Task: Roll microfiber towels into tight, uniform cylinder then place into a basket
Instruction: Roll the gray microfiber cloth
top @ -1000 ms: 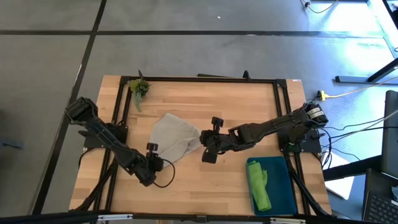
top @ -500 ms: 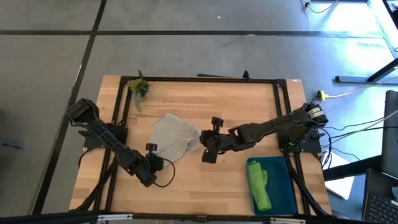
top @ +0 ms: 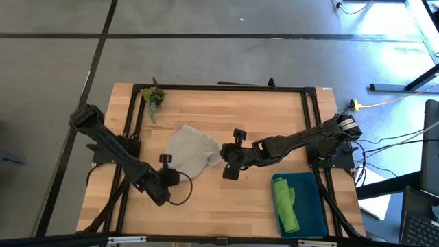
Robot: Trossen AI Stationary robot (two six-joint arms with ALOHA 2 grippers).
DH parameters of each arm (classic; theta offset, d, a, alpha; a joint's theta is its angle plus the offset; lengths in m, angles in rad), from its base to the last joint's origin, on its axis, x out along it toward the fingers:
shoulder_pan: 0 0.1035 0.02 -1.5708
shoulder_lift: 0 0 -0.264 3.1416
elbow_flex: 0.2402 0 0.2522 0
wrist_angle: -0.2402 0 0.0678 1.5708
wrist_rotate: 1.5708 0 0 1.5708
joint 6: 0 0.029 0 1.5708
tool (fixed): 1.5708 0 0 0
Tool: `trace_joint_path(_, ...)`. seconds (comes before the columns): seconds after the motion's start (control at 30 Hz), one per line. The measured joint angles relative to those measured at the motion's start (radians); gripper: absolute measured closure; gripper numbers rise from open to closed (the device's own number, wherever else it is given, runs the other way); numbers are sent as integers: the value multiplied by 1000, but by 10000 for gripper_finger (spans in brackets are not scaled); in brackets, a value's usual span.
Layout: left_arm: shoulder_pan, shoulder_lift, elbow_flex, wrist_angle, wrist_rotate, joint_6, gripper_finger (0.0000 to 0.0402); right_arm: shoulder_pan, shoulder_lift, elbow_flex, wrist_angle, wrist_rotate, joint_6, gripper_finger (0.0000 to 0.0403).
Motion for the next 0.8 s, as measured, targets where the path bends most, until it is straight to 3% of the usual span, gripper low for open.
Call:
trace_joint_path(0.17,4,-52,90,-178,-109,-29,401,0,0,0,0,3,-7,392)
trace_joint_path(0.4,34,-127,224,-427,-270,-196,401,0,-4,0,-2,36,-31,392)
trace_joint_path(0.63,95,-250,314,-500,-401,-240,401,-11,-29,36,-34,99,-79,392)
trace_joint_path(0.8,182,-333,360,-560,-471,-175,401,-46,-46,118,-133,188,-95,392)
